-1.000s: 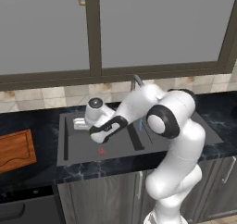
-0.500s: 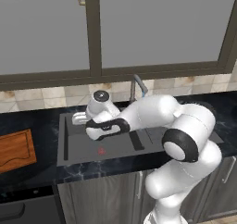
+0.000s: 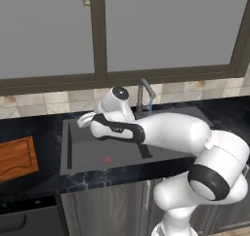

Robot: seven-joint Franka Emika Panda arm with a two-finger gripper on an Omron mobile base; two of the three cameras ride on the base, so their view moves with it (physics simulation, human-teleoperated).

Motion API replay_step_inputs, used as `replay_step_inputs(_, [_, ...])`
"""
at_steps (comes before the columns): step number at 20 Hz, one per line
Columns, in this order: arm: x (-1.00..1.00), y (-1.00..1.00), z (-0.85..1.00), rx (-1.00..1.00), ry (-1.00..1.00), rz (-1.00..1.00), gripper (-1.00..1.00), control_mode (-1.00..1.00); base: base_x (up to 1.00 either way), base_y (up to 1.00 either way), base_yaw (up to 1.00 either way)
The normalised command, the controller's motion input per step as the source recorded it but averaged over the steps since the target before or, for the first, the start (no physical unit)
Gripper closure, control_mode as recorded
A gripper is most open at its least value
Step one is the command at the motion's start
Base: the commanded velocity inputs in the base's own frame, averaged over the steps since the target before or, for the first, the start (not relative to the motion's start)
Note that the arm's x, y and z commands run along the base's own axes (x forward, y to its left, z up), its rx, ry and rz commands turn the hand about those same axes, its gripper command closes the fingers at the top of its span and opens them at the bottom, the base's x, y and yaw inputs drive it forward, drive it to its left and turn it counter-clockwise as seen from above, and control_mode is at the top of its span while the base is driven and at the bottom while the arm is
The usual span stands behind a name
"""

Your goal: Pick the mango from the sink and place it on the cutting board to airdry. Then turn off the sink faucet.

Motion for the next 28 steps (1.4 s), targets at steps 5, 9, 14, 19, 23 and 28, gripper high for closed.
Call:
replay_step_inputs(5, [-0.27,0.00,0.44,0.00,-0.06,0.27,1.00,-1.00,0.00,0.00,0.00])
replay_step_inputs(9, [-0.41,0.00,0.37,-0.03,-0.07,0.22,1.00,-1.00,0.00,0.00,0.00])
replay_step_inputs(14, [-0.52,0.22,0.21,-0.04,-0.17,0.15,1.00,-1.00,0.00,0.00,0.00])
replay_step_inputs(19, [-0.66,0.36,0.02,-0.06,-0.27,0.05,1.00,-1.00,0.00,0.00,0.00])
replay_step_inputs(23, [-0.39,0.43,0.33,-0.02,-0.12,0.00,1.00,-1.00,0.00,0.00,0.00])
replay_step_inputs(28, [-0.23,0.46,0.46,-0.01,-0.01,0.00,1.00,-1.00,0.00,0.00,0.00])
